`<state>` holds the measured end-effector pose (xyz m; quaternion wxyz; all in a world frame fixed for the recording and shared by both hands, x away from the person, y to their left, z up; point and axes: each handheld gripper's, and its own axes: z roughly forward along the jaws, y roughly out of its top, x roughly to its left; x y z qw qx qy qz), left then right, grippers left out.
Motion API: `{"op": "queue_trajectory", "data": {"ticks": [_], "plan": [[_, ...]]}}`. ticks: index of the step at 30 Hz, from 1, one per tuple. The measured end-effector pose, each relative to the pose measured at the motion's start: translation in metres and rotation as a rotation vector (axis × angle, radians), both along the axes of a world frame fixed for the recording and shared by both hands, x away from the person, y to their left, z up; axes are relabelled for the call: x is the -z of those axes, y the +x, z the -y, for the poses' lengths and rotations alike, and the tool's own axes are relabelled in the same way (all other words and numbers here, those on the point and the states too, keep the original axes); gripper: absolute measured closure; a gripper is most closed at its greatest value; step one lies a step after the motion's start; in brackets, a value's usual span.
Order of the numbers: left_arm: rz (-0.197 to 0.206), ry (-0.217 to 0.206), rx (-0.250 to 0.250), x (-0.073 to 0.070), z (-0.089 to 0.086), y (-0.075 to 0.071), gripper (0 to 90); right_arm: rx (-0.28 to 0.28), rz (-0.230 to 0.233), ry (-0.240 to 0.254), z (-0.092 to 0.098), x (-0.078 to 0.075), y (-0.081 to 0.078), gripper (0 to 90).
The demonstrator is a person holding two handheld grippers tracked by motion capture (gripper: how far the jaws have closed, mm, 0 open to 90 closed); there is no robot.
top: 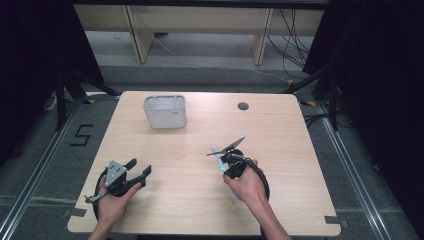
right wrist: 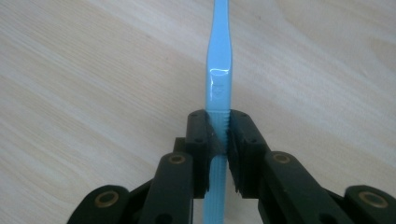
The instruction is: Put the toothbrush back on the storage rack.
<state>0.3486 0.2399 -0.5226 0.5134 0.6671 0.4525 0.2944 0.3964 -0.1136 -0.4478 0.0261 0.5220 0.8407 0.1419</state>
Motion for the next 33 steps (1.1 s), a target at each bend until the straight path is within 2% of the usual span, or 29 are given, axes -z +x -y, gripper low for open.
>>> {"op": "queue_trajectory", "data": {"ticks": [1,2,3,5,7,12,13,14,16,17,20,23,25,26,28,30,33], "plan": [[-0.001,-0.001,-0.001,0.000,0.000,0.000,34.2,0.000,0.000,0.000,0.000,0.000,0.000,79.3],[0.001,-0.002,-0.001,0.000,0.000,0.000,34.2,0.025,0.023,-0.004,0.002,-0.001,-0.002,79.3],[0.001,-0.002,-0.001,0.000,0.000,0.000,34.2,0.025,0.023,-0.004,0.002,-0.001,-0.002,79.3],[-0.001,-0.001,-0.002,0.000,0.000,0.000,34.2,0.018,0.056,0.018,0.004,-0.001,-0.004,79.3],[0.011,-0.008,0.003,0.001,0.000,0.001,34.3,-0.027,0.104,0.072,0.009,0.000,-0.004,79.3],[0.009,-0.011,0.002,0.001,0.000,0.002,34.3,-0.044,0.182,0.122,0.016,0.001,-0.005,79.3],[0.007,-0.013,0.001,0.001,0.000,0.002,34.3,-0.034,0.181,0.149,0.016,0.000,-0.007,79.2],[0.006,-0.015,0.000,0.001,0.000,0.002,34.3,-0.056,0.207,0.141,0.020,0.001,-0.005,79.2],[0.005,-0.014,0.001,0.001,0.000,0.002,34.3,-0.070,0.248,0.191,0.025,0.001,-0.006,79.2],[-0.006,-0.007,-0.007,0.000,0.000,0.001,34.3,-0.070,0.248,0.191,0.025,0.001,-0.006,79.2],[-0.007,-0.001,-0.007,0.000,0.000,0.001,34.3,-0.080,0.285,0.221,0.030,0.002,-0.008,79.3],[-0.009,-0.002,-0.010,0.000,0.001,0.001,34.3,-0.069,0.300,0.229,0.030,0.002,-0.010,79.3],[-0.010,-0.002,-0.009,0.000,0.002,0.002,34.3,-0.084,0.310,0.241,0.032,0.003,-0.010,79.3],[-0.011,-0.004,-0.009,0.000,0.002,0.002,34.3,-0.076,0.334,0.256,0.032,0.004,-0.010,79.2],[-0.011,-0.007,-0.010,0.000,0.002,0.002,34.3,-0.076,0.347,0.259,0.033,0.005,-0.010,79.3],[-0.011,-0.006,-0.011,0.000,0.002,0.002,34.3,-0.104,0.372,0.262,0.035,0.005,-0.008,79.3],[-0.001,0.000,-0.009,0.000,0.002,0.001,34.2,-0.103,0.401,0.286,0.035,0.007,-0.011,79.3]]}}
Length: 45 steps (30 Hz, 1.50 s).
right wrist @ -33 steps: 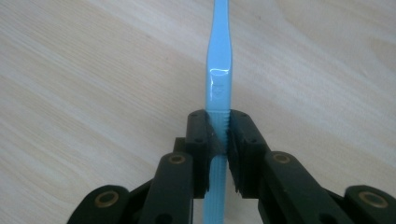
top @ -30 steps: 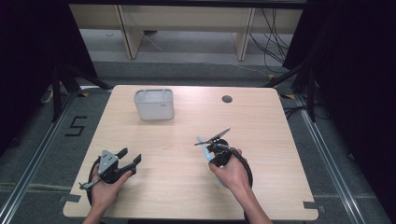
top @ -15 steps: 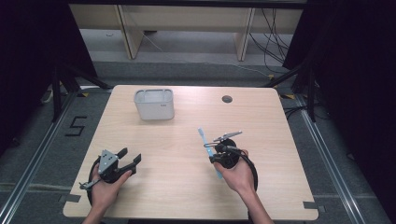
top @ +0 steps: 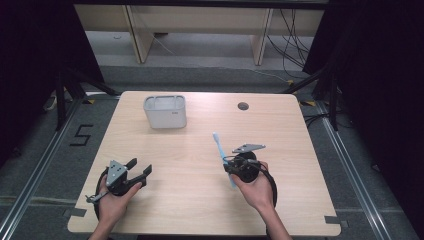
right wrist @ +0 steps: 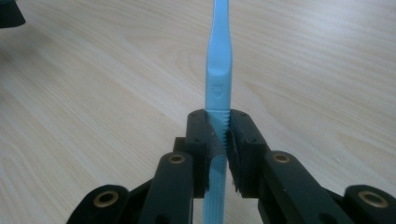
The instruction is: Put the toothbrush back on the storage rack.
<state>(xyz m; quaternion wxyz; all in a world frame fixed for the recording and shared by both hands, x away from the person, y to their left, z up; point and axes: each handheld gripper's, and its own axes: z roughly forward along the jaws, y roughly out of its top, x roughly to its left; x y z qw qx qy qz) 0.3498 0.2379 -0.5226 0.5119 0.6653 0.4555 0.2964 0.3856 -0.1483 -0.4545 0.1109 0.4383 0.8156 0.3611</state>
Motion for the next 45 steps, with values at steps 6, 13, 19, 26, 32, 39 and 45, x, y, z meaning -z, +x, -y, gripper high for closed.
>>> {"op": "queue_trajectory", "data": {"ticks": [6,13,19,26,32,39,45], "plan": [[0.007,-0.003,0.004,0.000,0.000,-0.001,34.3,0.016,0.030,0.034,0.001,-0.002,-0.006,79.3],[0.014,-0.011,0.013,0.000,-0.001,-0.001,34.5,0.006,0.153,0.102,0.001,-0.003,-0.011,79.3],[0.010,-0.015,0.011,0.000,-0.001,-0.001,34.5,0.006,0.183,0.156,0.001,0.003,-0.014,79.2],[0.006,-0.023,0.013,0.000,-0.001,0.000,34.6,-0.016,0.253,0.232,0.003,0.008,-0.016,79.2],[0.011,-0.055,0.030,-0.002,-0.001,0.000,34.6,-0.008,0.282,0.278,0.003,0.014,-0.018,79.2],[0.025,-0.093,0.085,-0.017,0.013,0.001,35.1,-0.024,0.335,0.261,0.000,0.017,-0.018,79.3],[0.056,-0.106,0.167,-0.031,0.030,0.010,36.4,-0.032,0.397,0.257,-0.002,0.019,-0.017,79.2]]}}
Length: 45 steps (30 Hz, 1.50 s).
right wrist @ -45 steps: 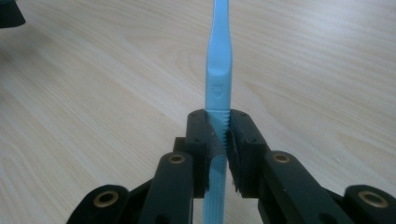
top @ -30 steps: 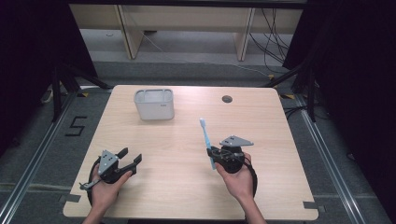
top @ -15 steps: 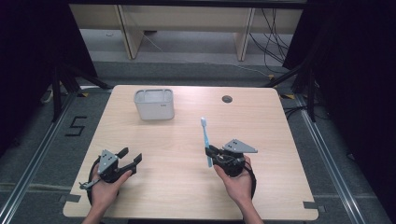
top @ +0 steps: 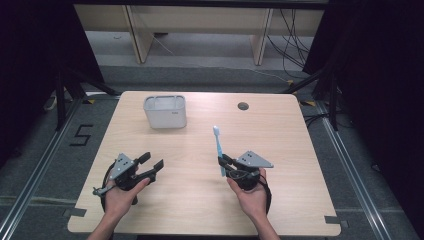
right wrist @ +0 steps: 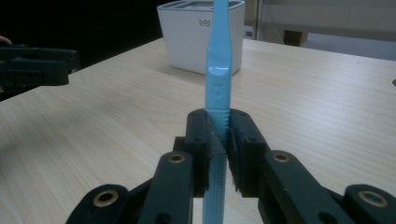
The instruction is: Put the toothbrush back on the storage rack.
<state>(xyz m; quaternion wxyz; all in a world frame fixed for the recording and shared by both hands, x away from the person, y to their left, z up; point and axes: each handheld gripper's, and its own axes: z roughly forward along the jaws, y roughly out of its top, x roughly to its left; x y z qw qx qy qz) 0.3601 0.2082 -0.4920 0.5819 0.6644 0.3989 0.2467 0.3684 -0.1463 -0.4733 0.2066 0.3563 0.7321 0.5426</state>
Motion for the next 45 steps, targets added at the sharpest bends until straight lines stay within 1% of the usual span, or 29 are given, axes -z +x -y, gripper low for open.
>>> {"op": "queue_trajectory", "data": {"ticks": [1,2,3,4,8,9,10,12,13,14,16,17,19,20,22,23,24,27,28,29,32,33,35,36,37,39,42,44,45], "plan": [[0.015,0.006,0.019,-0.003,0.003,0.002,36.6,0.011,0.001,-0.012,0.001,-0.001,-0.001,79.2],[0.015,-0.004,0.030,-0.007,0.006,0.004,36.9,0.020,0.016,-0.013,0.000,-0.001,-0.001,79.2],[0.006,-0.029,0.051,-0.015,0.014,0.005,37.5,0.014,0.016,0.001,0.000,-0.001,-0.001,79.2],[0.006,-0.029,0.051,-0.015,0.014,0.005,37.8,0.023,0.017,0.020,-0.001,-0.001,-0.002,79.2],[0.017,-0.072,0.106,-0.029,0.032,0.011,39.8,0.017,0.028,0.022,-0.002,-0.001,-0.001,79.2],[0.008,-0.062,0.113,-0.033,0.036,0.011,40.5,0.016,0.033,0.028,-0.002,-0.001,0.000,79.2],[0.012,-0.072,0.128,-0.035,0.041,0.013,41.4,0.023,0.019,0.033,-0.005,-0.001,-0.001,79.2],[0.012,-0.076,0.156,-0.041,0.050,0.016,41.8,0.024,0.030,0.034,-0.005,0.000,-0.001,79.2],[0.260,0.219,0.163,-0.050,0.035,0.036,42.1,0.024,0.027,0.030,-0.006,-0.001,-0.001,79.2],[0.013,-0.072,0.186,-0.046,0.062,0.021,42.7,0.029,0.046,0.019,-0.007,-0.001,-0.001,79.2],[-0.001,-0.087,0.198,-0.047,0.067,0.021,43.1,0.035,0.041,0.017,-0.007,-0.002,-0.001,79.2],[-0.003,-0.100,0.210,-0.047,0.071,0.022,43.8,0.028,0.036,0.036,-0.009,-0.001,0.000,79.2],[-0.004,-0.096,0.224,-0.049,0.077,0.024,44.9,0.025,0.037,0.026,-0.010,-0.002,0.000,79.2],[-0.004,-0.091,0.229,-0.050,0.080,0.024,45.3,0.037,0.023,0.037,-0.011,-0.002,-0.001,79.2],[-0.003,-0.097,0.236,-0.051,0.084,0.026,46.8,0.045,0.051,0.010,-0.012,-0.003,-0.001,79.2],[-0.003,-0.106,0.240,-0.052,0.086,0.026,47.5,0.040,0.051,0.011,-0.012,-0.003,0.000,79.2],[-0.004,-0.110,0.243,-0.052,0.088,0.027,48.2,0.039,0.036,0.032,-0.014,-0.003,-0.001,79.2],[0.003,-0.103,0.255,-0.054,0.095,0.030,50.1,0.031,0.056,0.029,-0.017,-0.004,0.000,79.3],[0.005,-0.101,0.260,-0.055,0.097,0.030,50.7,0.046,0.062,0.010,-0.017,-0.005,0.000,79.2],[0.004,-0.098,0.265,-0.055,0.100,0.031,51.3,0.030,0.050,0.032,-0.019,-0.005,0.000,79.2],[0.002,-0.088,0.276,-0.055,0.107,0.033,53.6,0.045,0.065,0.018,-0.021,-0.006,0.000,79.2],[0.004,-0.086,0.278,-0.054,0.108,0.033,55.2,0.045,0.047,0.016,-0.023,-0.006,-0.001,79.2],[0.003,-0.084,0.284,-0.054,0.113,0.035,56.9,0.044,0.059,0.009,-0.023,-0.005,0.000,79.2],[-0.001,-0.084,0.284,-0.054,0.115,0.035,57.8,0.048,0.044,0.008,-0.024,-0.005,-0.001,79.2],[-0.002,-0.086,0.287,-0.053,0.116,0.037,58.6,0.050,0.043,0.016,-0.025,-0.005,-0.001,79.2],[-0.008,-0.090,0.288,-0.053,0.119,0.038,60.2,0.038,0.043,0.012,-0.025,-0.004,-0.001,79.2],[-0.007,-0.091,0.292,-0.054,0.123,0.040,63.3,0.049,0.049,-0.003,-0.026,-0.005,-0.002,79.2],[-0.004,-0.092,0.292,-0.055,0.126,0.041,65.3,0.047,0.038,0.023,-0.028,-0.005,-0.003,79.2],[-0.004,-0.091,0.293,-0.055,0.126,0.041,66.8,0.044,0.051,0.015,-0.027,-0.006,-0.002,79.2]]}}
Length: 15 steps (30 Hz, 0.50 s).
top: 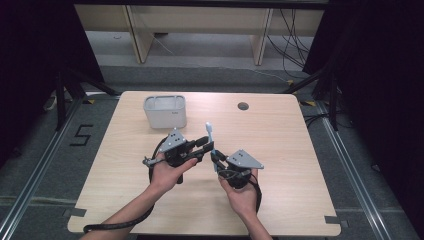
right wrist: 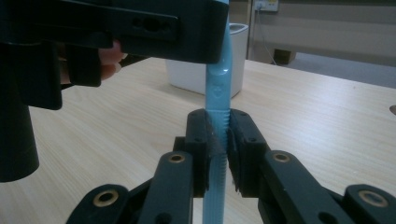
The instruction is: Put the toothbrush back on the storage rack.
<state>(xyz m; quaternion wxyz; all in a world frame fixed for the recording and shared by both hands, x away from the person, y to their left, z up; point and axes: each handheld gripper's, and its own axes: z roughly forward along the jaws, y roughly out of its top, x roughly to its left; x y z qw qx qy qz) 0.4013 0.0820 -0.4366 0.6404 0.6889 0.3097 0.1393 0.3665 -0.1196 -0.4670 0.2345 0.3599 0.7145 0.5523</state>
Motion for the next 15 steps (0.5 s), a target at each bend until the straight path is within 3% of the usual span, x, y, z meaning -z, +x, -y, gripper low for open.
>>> {"op": "queue_trajectory", "data": {"ticks": [9,15], "plan": [[0.008,-0.008,-0.002,0.0023,0.0024,0.0033,75.1,-0.003,0.009,0.008,-0.0027,-0.0005,-0.0002,79.2],[0.017,0.009,0.005,0.0025,0.0025,0.0032,79.4,0.004,0.016,-0.013,-0.0045,0.0003,-0.0008,79.3]]}}
